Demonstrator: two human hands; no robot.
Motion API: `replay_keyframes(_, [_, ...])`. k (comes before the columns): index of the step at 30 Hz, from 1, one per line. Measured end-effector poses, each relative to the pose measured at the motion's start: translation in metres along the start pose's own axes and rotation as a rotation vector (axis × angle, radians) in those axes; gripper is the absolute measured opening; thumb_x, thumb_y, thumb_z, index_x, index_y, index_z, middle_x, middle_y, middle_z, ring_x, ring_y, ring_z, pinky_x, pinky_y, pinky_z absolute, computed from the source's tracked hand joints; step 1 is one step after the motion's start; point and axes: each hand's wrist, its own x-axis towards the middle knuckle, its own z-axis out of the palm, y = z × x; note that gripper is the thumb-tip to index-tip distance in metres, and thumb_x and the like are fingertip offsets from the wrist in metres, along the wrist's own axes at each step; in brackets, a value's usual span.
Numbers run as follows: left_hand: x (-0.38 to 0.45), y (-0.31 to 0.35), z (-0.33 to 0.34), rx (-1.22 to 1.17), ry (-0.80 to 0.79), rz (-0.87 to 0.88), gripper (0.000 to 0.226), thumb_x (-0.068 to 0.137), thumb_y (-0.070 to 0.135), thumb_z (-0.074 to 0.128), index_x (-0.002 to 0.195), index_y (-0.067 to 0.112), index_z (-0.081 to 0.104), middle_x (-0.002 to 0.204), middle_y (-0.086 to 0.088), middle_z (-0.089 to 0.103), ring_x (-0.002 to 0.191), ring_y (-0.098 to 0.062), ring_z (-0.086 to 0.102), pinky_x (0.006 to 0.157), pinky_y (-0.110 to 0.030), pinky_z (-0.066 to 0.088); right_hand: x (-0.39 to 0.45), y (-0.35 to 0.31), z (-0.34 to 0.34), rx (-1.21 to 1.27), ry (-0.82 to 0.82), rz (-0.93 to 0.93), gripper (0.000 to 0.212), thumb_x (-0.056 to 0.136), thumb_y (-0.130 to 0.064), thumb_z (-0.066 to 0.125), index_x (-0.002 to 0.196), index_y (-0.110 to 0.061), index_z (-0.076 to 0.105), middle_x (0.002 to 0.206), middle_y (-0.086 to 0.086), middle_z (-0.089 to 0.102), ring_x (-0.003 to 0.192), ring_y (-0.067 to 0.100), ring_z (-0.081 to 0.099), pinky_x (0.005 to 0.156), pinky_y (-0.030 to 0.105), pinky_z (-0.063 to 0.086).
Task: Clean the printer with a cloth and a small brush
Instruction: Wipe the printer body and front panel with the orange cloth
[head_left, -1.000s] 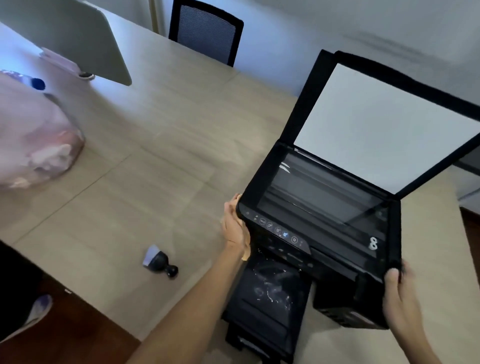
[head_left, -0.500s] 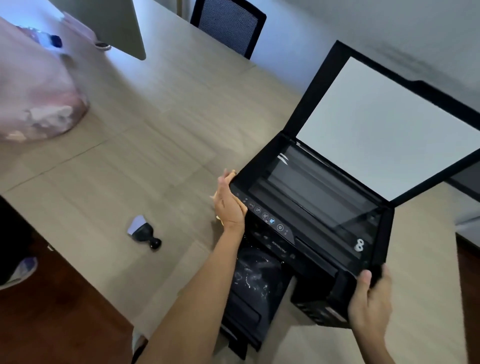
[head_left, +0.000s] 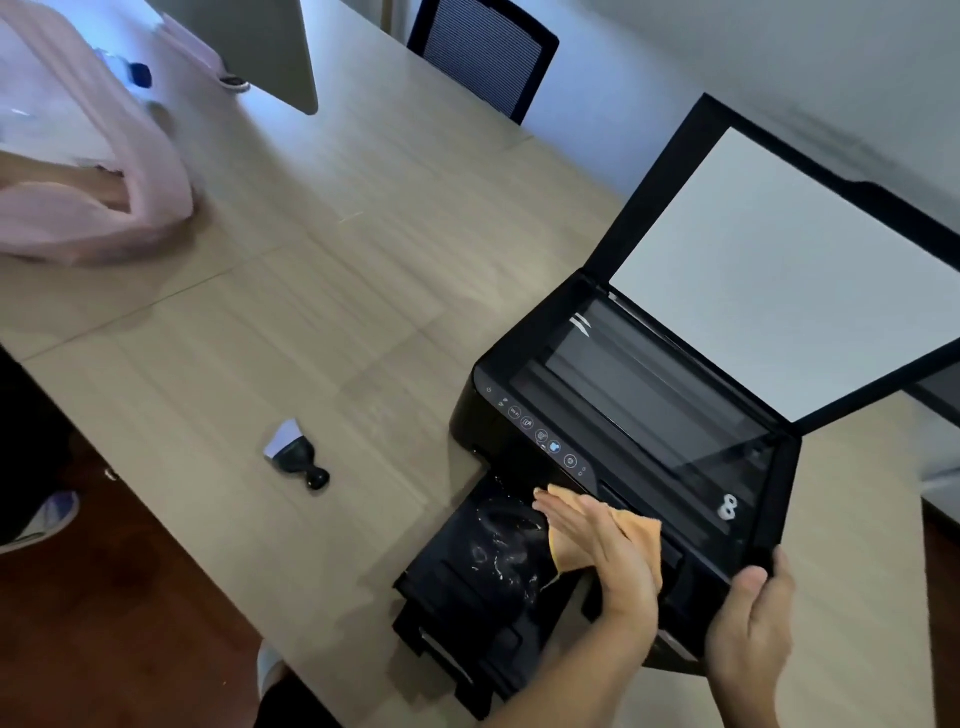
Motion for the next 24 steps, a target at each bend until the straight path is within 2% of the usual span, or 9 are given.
replay_keyframes(2, [0.008, 0.013, -0.003, 0.093, 0.004, 0.172, 0.106, 0.063, 0.097, 0.013, 0.141, 0.032, -0.019, 0.153, 0.018, -0.025, 0.146, -0.001, -0.018, 0.124, -0.036, -0.01, -0.001, -0.002, 0.001, 0.011, -0.003, -0.004, 0.063, 0.089, -0.055, 0.022, 0.143, -0.022, 0.027, 0.149, 0.01, 0.039, 0.135, 0.03, 0.036, 0.113, 0.047, 0.028])
replay_keyframes(4, [0.031, 0.035, -0.009, 0.199, 0.087, 0.393, 0.071, 0.097, 0.06, 0.02, 0.146, 0.023, -0.016, 0.159, 0.007, -0.022, 0.15, -0.007, -0.016, 0.125, -0.04, -0.006, -0.002, -0.005, 0.002, 0.02, -0.006, -0.012, 0.063, 0.089, -0.054, 0.022, 0.143, -0.022, 0.027, 0.148, 0.01, 0.04, 0.135, 0.03, 0.037, 0.112, 0.046, 0.029])
replay_keyframes(7, [0.084, 0.079, -0.019, 0.258, 0.21, 0.617, 0.058, 0.103, 0.03, 0.028, 0.155, 0.008, 0.014, 0.164, -0.005, 0.014, 0.151, -0.007, 0.01, 0.125, -0.034, 0.01, 0.0, -0.003, 0.003, 0.029, 0.004, -0.016, 0.062, 0.089, -0.052, 0.023, 0.143, -0.022, 0.028, 0.147, 0.01, 0.041, 0.134, 0.03, 0.038, 0.112, 0.046, 0.029])
replay_keyframes(8, [0.098, 0.099, -0.025, 0.267, 0.245, 0.671, 0.05, 0.103, 0.026, 0.033, 0.15, 0.009, 0.035, 0.156, -0.001, 0.037, 0.142, -0.007, 0.032, 0.121, -0.035, 0.026, 0.0, -0.003, 0.002, 0.03, 0.005, -0.022, 0.063, 0.089, -0.052, 0.023, 0.143, -0.021, 0.028, 0.147, 0.011, 0.041, 0.134, 0.03, 0.038, 0.112, 0.046, 0.029])
replay_keyframes(10, [0.116, 0.131, -0.036, 0.161, 0.18, 0.679, 0.033, 0.101, 0.022, 0.04, 0.118, 0.016, 0.068, 0.119, 0.016, 0.067, 0.087, -0.018, 0.066, 0.078, -0.036, 0.057, 0.0, -0.002, 0.003, 0.032, 0.005, -0.034, 0.064, 0.089, -0.052, 0.023, 0.143, -0.019, 0.028, 0.148, 0.011, 0.04, 0.134, 0.029, 0.037, 0.111, 0.044, 0.028])
replay_keyframes(12, [0.144, 0.137, -0.051, 0.042, -0.017, 0.509, 0.034, 0.099, 0.017, 0.04, 0.096, 0.01, 0.073, 0.1, 0.013, 0.074, 0.052, -0.013, 0.062, 0.054, -0.027, 0.056, 0.0, -0.002, 0.003, 0.033, 0.001, -0.037, 0.065, 0.089, -0.051, 0.022, 0.144, -0.016, 0.029, 0.149, 0.011, 0.039, 0.136, 0.028, 0.036, 0.112, 0.042, 0.027])
replay_keyframes(15, [0.185, 0.118, -0.076, -0.025, -0.051, 0.149, 0.048, 0.082, 0.042, 0.057, 0.102, 0.004, 0.075, 0.102, -0.011, 0.073, 0.101, -0.033, 0.069, 0.099, -0.047, 0.053, 0.0, 0.0, 0.003, 0.016, 0.001, -0.023, 0.066, 0.089, -0.051, 0.022, 0.144, -0.015, 0.028, 0.15, 0.011, 0.038, 0.137, 0.028, 0.034, 0.113, 0.041, 0.025])
replay_keyframes(18, [0.189, 0.101, -0.086, -0.021, 0.076, -0.129, 0.039, 0.07, 0.047, 0.062, 0.083, 0.013, 0.076, 0.085, -0.012, 0.072, 0.089, -0.033, 0.07, 0.081, -0.041, 0.06, -0.001, 0.0, 0.003, 0.028, 0.002, -0.029, 0.067, 0.089, -0.052, 0.022, 0.144, -0.015, 0.029, 0.15, 0.01, 0.037, 0.137, 0.027, 0.034, 0.114, 0.041, 0.025])
replay_keyframes(24, [0.131, 0.124, -0.046, -0.009, 0.093, 0.286, 0.031, 0.092, 0.044, 0.045, 0.113, 0.043, 0.068, 0.143, -0.012, 0.053, 0.137, -0.031, 0.045, 0.116, -0.047, 0.035, 0.0, -0.003, 0.003, 0.052, 0.012, -0.015, 0.065, 0.092, -0.049, 0.02, 0.144, -0.012, 0.028, 0.151, 0.009, 0.036, 0.139, 0.024, 0.032, 0.115, 0.038, 0.024])
